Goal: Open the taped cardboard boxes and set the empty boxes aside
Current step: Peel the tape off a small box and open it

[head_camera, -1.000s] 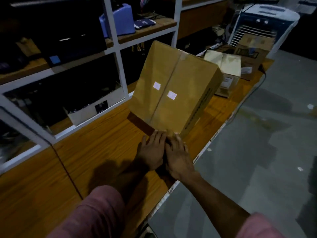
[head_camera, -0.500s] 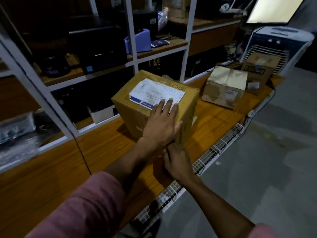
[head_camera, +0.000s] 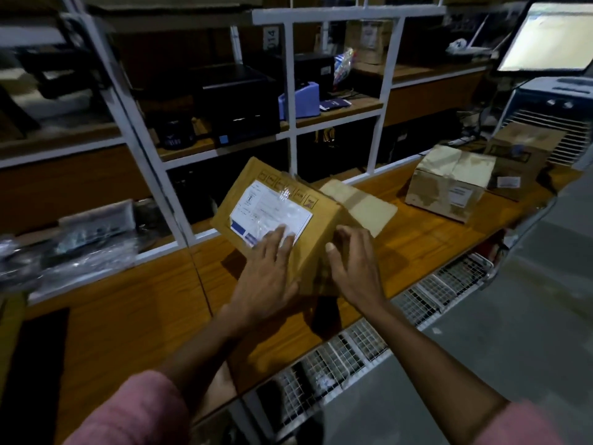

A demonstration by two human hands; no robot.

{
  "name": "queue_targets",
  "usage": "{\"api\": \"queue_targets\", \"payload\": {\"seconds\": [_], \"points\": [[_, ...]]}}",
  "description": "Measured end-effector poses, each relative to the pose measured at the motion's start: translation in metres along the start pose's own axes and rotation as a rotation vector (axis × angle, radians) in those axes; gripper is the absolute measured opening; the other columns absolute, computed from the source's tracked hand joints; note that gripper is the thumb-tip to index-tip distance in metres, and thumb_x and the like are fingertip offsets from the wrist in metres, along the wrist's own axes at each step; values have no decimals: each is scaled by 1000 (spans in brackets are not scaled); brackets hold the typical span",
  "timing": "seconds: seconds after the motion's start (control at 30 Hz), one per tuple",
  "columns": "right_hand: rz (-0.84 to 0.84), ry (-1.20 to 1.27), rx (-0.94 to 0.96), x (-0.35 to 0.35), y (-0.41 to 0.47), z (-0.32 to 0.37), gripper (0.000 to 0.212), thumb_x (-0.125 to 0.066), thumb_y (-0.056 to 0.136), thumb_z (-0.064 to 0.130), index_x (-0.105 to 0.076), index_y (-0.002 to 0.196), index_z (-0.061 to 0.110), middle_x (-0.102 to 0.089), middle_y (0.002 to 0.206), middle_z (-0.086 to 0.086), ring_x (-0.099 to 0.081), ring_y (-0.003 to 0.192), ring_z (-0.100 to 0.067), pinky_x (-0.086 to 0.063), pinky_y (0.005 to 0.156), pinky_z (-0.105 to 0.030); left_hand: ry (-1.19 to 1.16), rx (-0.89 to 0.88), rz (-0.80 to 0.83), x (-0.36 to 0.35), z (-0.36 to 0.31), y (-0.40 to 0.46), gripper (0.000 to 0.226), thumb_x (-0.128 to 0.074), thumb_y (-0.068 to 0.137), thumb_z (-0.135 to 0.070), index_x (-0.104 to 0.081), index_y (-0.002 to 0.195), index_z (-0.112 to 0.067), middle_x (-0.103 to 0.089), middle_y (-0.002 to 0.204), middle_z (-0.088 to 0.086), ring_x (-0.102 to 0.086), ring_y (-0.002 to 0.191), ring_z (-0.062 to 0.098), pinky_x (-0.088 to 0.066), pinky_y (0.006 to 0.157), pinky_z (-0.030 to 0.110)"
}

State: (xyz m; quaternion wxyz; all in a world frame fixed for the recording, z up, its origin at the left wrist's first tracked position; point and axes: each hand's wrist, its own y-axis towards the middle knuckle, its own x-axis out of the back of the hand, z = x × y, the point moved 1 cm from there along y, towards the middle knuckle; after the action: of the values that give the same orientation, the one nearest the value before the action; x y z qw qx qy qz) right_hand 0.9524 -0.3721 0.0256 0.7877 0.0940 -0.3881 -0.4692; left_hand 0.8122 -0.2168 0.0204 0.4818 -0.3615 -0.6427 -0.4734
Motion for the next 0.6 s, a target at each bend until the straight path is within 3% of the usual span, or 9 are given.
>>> {"api": "queue_targets", "payload": {"seconds": [0.07, 0.17, 0.23, 0.4, 0.53, 0.6], "points": [[7, -16, 25, -3, 1, 8, 49, -45, 99, 50, -49, 134, 16, -47, 126, -3, -50, 114, -19, -48, 91, -37, 29, 50, -62, 7, 2, -22, 89, -40, 93, -60, -8, 160, -11, -8, 169, 20, -10, 156, 38, -17, 125, 59], [84, -67, 65, -18, -3, 20, 52, -40, 100, 52, -53, 134, 15, -48, 125, -6, -49, 114, -24, -42, 91, -34, 134, 63, -140, 22, -1, -41, 77, -38, 95, -53, -25, 157, -9, -20, 167, 19, -14, 156, 38, -16, 125, 57], [178, -82, 80, -30, -14, 27, 55, -36, 100, 54, -55, 133, 15, -51, 124, -8, -49, 115, -26, -34, 88, -29, 195, 82, -64, 30, -6, -48, 70, -29, 101, -54, -33, 155, -11, -25, 166, 16, -16, 156, 35, -10, 126, 55], [376, -139, 86, -48, -44, 43, 67, -25, 96, 61, -56, 135, 16, -54, 128, -9, -47, 120, -27, -40, 97, -40, 90, 381, 331, 0, 11, -79, 82, -23, 98, -72, -18, 160, -18, -10, 171, 9, -9, 155, 36, -13, 122, 60], [511, -228, 111, -58, -53, 48, 66, -24, 97, 59, -51, 139, 16, -53, 133, -8, -47, 124, -27, -40, 104, -43, 146, 376, 348, -23, 21, -110, 95, -4, 87, -81, -5, 163, -23, 3, 172, 6, 3, 157, 36, -4, 123, 61], [558, -284, 93, -64, -53, 43, 56, -31, 102, 53, -49, 142, 17, -50, 138, -8, -45, 127, -27, -38, 107, -42, 150, 345, 320, -22, 22, -112, 89, -14, 92, -79, -6, 162, -24, 0, 172, 7, 3, 157, 37, -6, 123, 62]]}}
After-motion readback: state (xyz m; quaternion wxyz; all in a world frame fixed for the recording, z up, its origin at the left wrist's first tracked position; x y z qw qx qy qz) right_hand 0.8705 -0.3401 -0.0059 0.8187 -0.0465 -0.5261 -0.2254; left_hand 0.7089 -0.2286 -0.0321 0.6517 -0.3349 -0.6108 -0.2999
